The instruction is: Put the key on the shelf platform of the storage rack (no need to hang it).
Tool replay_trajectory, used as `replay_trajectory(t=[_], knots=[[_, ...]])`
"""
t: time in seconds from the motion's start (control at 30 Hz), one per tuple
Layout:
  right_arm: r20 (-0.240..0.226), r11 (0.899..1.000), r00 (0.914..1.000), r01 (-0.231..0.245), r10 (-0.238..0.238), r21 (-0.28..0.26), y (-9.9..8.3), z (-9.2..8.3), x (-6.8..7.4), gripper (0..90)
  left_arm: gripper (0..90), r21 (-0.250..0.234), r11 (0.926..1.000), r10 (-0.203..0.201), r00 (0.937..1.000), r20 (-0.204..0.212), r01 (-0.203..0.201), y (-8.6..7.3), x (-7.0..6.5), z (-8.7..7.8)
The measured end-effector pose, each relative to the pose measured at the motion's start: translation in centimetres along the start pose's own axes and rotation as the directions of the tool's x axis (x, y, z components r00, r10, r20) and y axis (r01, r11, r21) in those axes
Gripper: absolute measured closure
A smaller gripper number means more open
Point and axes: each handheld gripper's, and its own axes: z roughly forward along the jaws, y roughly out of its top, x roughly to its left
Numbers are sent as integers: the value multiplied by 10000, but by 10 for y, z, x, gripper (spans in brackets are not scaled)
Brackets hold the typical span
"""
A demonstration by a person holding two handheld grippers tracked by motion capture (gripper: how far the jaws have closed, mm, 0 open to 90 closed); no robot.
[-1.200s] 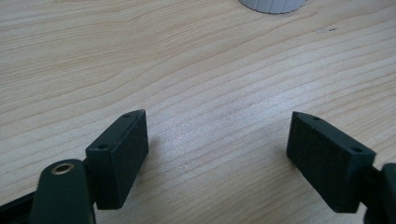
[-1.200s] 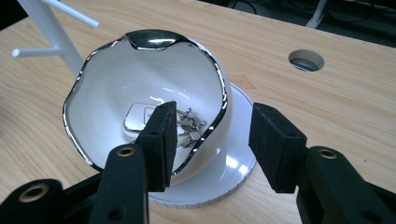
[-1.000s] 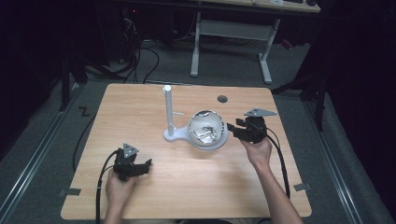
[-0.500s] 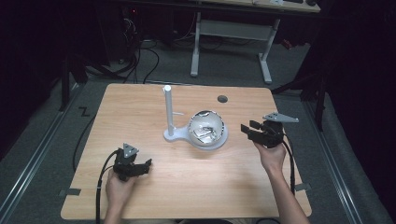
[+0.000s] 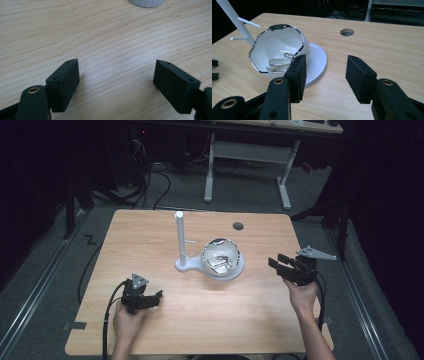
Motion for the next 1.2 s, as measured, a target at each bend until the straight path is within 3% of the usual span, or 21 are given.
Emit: replay_trajectory(t=[0.47, 1.2], knots=[[4, 9984, 9988, -497, 498, -276, -14, -22, -10, 517, 213, 2, 10000, 13, 10000, 5, -13, 0, 0, 0], [125, 9975, 9978, -648, 652, -286, -43, -39, -9, 516, 213, -8, 10000, 5, 10000, -7, -5, 0, 0, 0]])
